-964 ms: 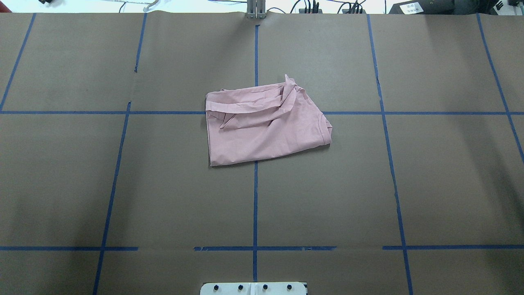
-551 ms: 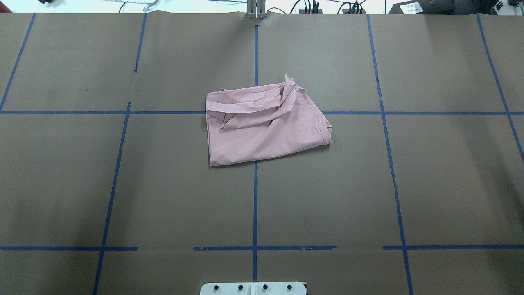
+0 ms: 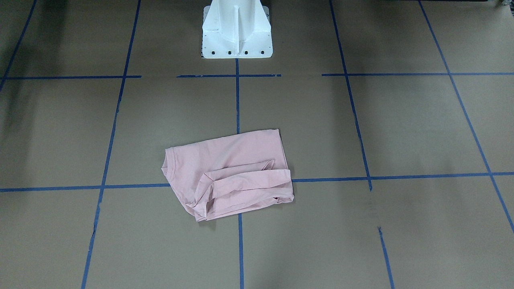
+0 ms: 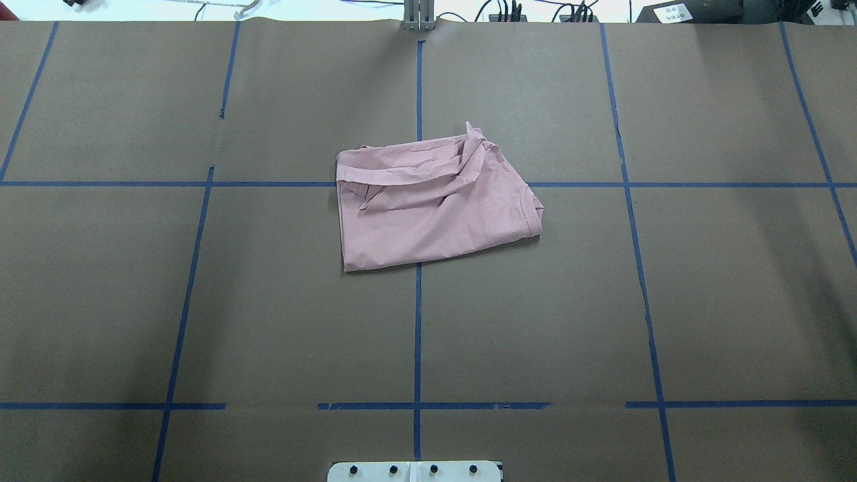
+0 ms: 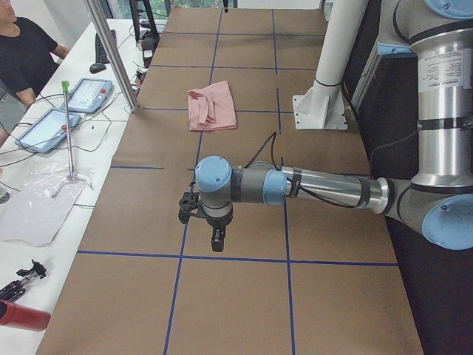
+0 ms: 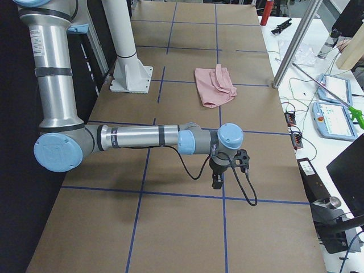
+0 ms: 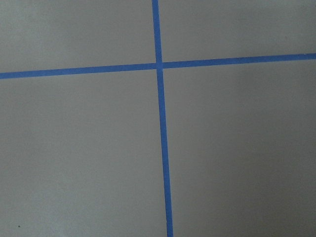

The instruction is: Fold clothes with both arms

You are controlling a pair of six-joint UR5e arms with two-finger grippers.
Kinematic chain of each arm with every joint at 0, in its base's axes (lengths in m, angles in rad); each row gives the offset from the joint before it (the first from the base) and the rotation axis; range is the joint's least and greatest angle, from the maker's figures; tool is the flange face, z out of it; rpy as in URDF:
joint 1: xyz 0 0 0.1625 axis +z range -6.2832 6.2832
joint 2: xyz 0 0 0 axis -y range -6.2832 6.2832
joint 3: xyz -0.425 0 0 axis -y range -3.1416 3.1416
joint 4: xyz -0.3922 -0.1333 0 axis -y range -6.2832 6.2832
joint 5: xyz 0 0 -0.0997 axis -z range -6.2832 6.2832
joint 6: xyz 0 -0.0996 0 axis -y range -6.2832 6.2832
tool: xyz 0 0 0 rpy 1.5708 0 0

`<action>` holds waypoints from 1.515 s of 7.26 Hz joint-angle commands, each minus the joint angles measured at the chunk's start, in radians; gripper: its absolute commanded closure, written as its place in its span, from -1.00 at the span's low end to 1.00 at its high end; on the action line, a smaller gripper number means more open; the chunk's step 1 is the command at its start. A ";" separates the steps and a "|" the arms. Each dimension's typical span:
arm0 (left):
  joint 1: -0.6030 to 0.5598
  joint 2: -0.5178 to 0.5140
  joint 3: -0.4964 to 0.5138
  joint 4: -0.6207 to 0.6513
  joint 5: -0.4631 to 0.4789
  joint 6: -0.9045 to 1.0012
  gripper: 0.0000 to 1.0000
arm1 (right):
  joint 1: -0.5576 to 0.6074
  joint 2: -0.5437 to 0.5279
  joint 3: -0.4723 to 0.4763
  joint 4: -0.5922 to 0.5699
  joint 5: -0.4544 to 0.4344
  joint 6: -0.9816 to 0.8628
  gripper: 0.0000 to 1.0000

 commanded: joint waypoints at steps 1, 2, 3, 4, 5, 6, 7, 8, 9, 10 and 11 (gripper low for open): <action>0.001 -0.004 0.004 0.003 0.004 0.000 -1.00 | 0.001 -0.001 0.006 0.000 0.000 0.001 -1.00; 0.001 -0.006 0.004 0.003 0.004 0.000 -1.00 | -0.001 -0.002 0.006 0.000 0.000 0.001 -1.00; 0.001 -0.007 0.004 0.003 0.004 0.000 -1.00 | 0.001 0.000 0.007 0.000 0.002 0.001 -1.00; 0.001 -0.009 0.006 0.001 0.003 0.000 -1.00 | 0.001 -0.001 0.018 0.000 0.002 0.001 -1.00; 0.001 -0.009 0.006 0.001 0.003 0.000 -1.00 | 0.001 -0.002 0.024 0.000 0.003 0.001 -1.00; 0.001 -0.012 0.006 0.001 0.003 0.000 -1.00 | 0.001 -0.003 0.024 0.000 0.003 -0.001 -1.00; 0.001 -0.025 0.006 0.001 0.004 0.000 -1.00 | 0.001 -0.008 0.033 0.000 0.006 0.001 -1.00; 0.001 -0.029 0.006 0.001 0.004 0.000 -1.00 | 0.001 -0.015 0.053 -0.002 0.006 0.001 -1.00; 0.001 -0.033 0.006 0.001 0.004 0.000 -1.00 | 0.001 -0.020 0.064 -0.002 0.008 0.001 -1.00; 0.001 -0.035 0.006 0.001 0.004 0.000 -1.00 | 0.001 -0.023 0.065 -0.002 0.009 0.001 -1.00; 0.001 -0.036 0.000 0.001 0.001 -0.002 -1.00 | 0.001 -0.023 0.065 -0.002 0.011 0.001 -1.00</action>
